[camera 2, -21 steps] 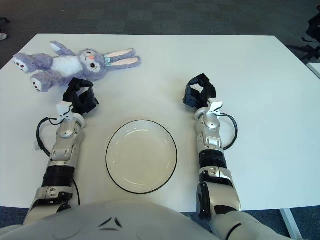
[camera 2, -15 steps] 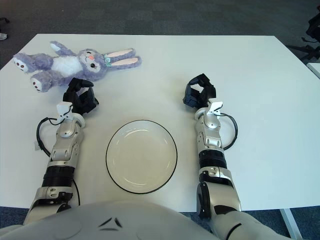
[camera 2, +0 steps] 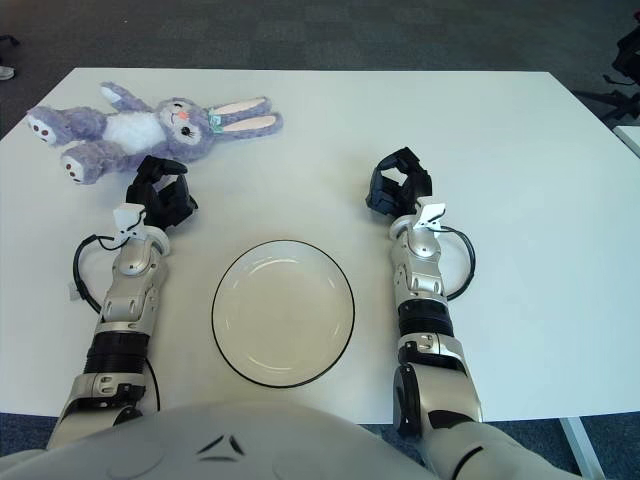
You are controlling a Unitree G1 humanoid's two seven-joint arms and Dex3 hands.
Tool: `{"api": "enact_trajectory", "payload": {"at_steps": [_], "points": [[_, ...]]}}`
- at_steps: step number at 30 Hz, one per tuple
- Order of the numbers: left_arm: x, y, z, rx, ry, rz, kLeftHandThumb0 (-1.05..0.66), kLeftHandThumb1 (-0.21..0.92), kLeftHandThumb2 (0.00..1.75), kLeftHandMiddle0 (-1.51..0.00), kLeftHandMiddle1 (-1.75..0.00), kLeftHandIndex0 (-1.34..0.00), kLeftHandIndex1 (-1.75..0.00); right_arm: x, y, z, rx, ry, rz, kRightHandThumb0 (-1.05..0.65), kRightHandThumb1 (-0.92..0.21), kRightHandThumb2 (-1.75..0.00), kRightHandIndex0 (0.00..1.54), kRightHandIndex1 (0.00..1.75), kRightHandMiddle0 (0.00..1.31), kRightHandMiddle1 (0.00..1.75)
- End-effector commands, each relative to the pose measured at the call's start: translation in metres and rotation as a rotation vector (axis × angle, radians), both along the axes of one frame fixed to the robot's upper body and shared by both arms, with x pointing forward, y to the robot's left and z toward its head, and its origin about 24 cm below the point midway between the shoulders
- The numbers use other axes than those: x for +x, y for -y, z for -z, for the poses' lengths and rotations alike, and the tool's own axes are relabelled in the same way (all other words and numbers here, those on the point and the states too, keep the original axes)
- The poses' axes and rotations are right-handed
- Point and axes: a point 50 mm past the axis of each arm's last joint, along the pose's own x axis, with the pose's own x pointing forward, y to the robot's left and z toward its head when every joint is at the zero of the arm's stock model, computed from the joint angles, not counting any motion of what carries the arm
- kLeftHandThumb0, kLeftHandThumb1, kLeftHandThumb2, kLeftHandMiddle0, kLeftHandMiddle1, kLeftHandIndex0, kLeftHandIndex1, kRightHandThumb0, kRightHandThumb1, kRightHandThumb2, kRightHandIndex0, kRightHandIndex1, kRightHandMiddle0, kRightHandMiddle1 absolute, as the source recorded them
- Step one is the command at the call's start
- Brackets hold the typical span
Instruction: Put the doll into the plate.
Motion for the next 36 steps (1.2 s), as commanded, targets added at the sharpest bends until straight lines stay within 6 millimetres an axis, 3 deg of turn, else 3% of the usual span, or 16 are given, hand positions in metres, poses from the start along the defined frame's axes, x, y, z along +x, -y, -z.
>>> {"api": "enact_trajectory", "payload": {"at_steps": [1,36], "points": [[-0.0083,-0.0043,0.0185,-0.004,-0.073,-0.012,-0.38,0.66,0.88,-0.87,-1.75,-0.35,-1.75,-0.0016,0.0016,0.0083,0.008,-0.042,0.008,-0.46,-0.39,-1.22,1.2,1.75,0.55,1.75],[-0.0081,-0.0043,0.0191,-0.005,-0.074,-0.012,-0.38,0.66,0.88,-0.87,-1.75,-0.35,-1.75,-0.0015,0.0016,0.009,0.009,-0.042,0.008,-0.46,-0.39,-1.22,1.2,1.75,0.55,1.75]]}}
